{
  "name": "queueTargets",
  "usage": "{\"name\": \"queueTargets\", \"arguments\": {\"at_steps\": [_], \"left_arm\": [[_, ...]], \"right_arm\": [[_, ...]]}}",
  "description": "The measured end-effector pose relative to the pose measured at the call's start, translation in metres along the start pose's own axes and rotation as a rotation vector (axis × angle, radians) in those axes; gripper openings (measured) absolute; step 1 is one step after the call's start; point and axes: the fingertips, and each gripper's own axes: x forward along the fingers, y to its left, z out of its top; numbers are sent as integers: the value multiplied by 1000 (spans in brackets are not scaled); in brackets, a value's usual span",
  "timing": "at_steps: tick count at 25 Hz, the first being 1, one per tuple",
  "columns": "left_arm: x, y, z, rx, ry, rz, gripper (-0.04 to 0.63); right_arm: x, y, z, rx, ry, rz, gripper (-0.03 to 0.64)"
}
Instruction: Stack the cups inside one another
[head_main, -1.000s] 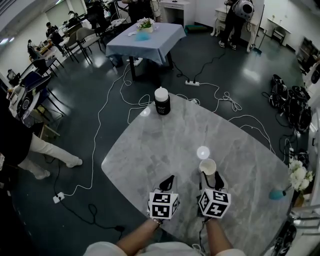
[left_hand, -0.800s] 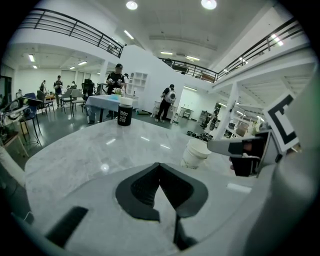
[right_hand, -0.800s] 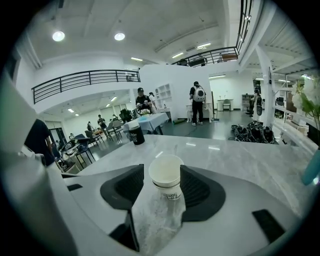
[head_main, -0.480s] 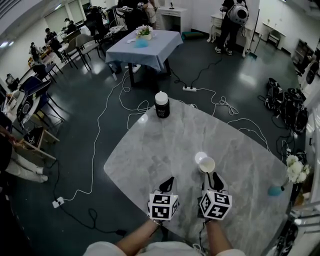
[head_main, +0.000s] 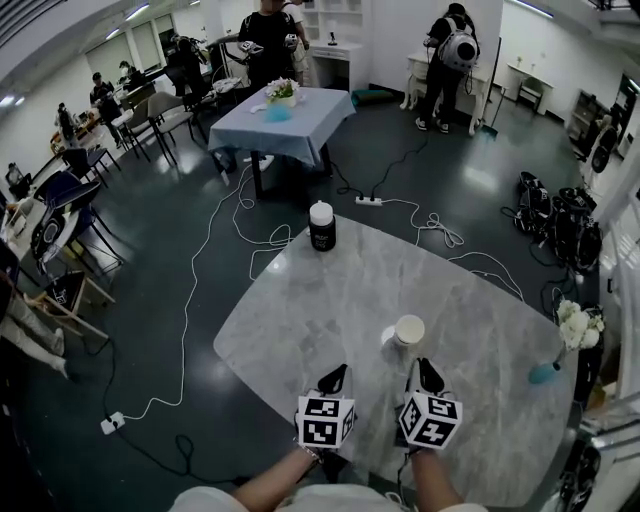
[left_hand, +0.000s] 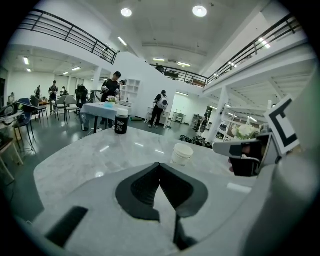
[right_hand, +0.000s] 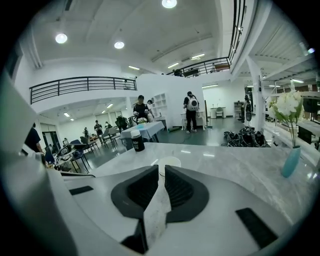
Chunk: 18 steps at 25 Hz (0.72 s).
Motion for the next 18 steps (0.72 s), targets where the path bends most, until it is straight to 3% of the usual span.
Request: {"name": "queueTargets", "arguments": {"at_steps": [18], "left_arm": [[-75,-20,-27,101,-7,-134,-5]], "right_arm": [[-85,29,-31,34,-38,-75,21]]}}
